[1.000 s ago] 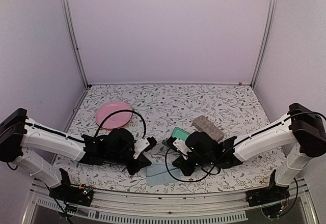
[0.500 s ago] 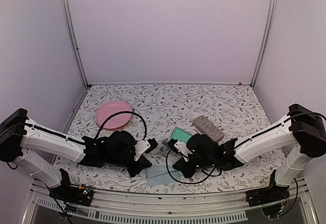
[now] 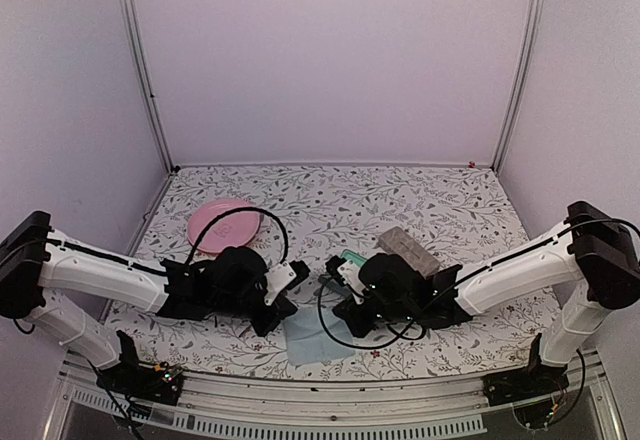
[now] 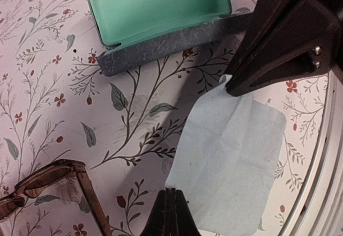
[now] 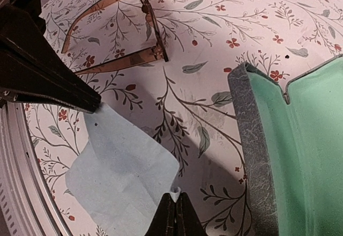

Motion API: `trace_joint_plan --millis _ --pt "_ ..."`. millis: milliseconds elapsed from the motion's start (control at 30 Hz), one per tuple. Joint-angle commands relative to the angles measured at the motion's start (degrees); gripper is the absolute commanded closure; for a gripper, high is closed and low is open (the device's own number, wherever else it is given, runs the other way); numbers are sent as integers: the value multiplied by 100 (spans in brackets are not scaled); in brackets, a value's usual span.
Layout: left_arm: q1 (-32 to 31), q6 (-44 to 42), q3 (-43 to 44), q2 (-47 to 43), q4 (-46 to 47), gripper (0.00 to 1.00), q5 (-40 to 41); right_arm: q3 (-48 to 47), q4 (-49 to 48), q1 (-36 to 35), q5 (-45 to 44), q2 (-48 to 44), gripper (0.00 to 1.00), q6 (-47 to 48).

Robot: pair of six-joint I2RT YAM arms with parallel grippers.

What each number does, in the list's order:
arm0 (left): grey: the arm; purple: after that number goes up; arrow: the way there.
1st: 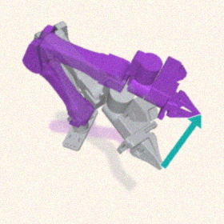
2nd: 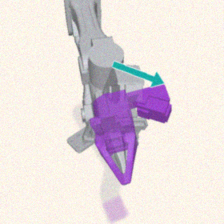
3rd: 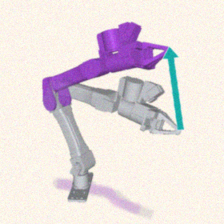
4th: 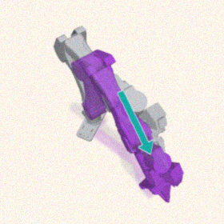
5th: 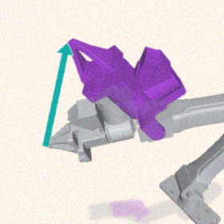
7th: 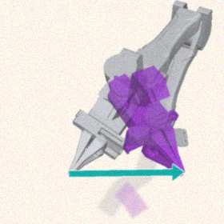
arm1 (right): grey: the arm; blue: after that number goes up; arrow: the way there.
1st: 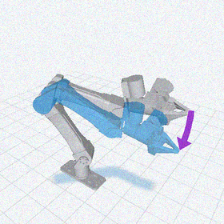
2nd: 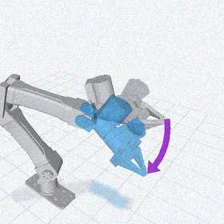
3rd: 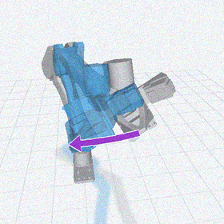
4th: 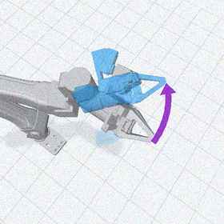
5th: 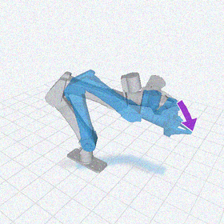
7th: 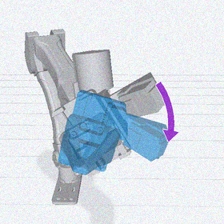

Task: Organize the sunglasses
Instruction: Fold the glasses cleaning cloth at the center of the board.

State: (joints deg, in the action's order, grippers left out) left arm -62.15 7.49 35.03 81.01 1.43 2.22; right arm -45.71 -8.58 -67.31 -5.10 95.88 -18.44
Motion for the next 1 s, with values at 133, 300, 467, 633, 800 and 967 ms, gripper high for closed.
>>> trace_joint_plan --millis 133,300,467,633,800,967 --pt "190 -237 145 71 -77 100 64 -197 32 99 -204 154 94 194" --pt "193 -265 91 141 -2 100 -118 -169 15 96 -122 194 94 326" --pt "186 -256 -13 107 108 100 -289 -26 -95 102 -17 115 94 423" --pt "181 -224 -163 -13 214 100 -469 72 -227 104 185 62 93 536" --pt "164 -187 -253 -73 262 100 -622 160 -289 101 305 43 92 519" --pt "141 -162 -351 -119 360 100 -747 300 -420 101 439 -42 91 448"
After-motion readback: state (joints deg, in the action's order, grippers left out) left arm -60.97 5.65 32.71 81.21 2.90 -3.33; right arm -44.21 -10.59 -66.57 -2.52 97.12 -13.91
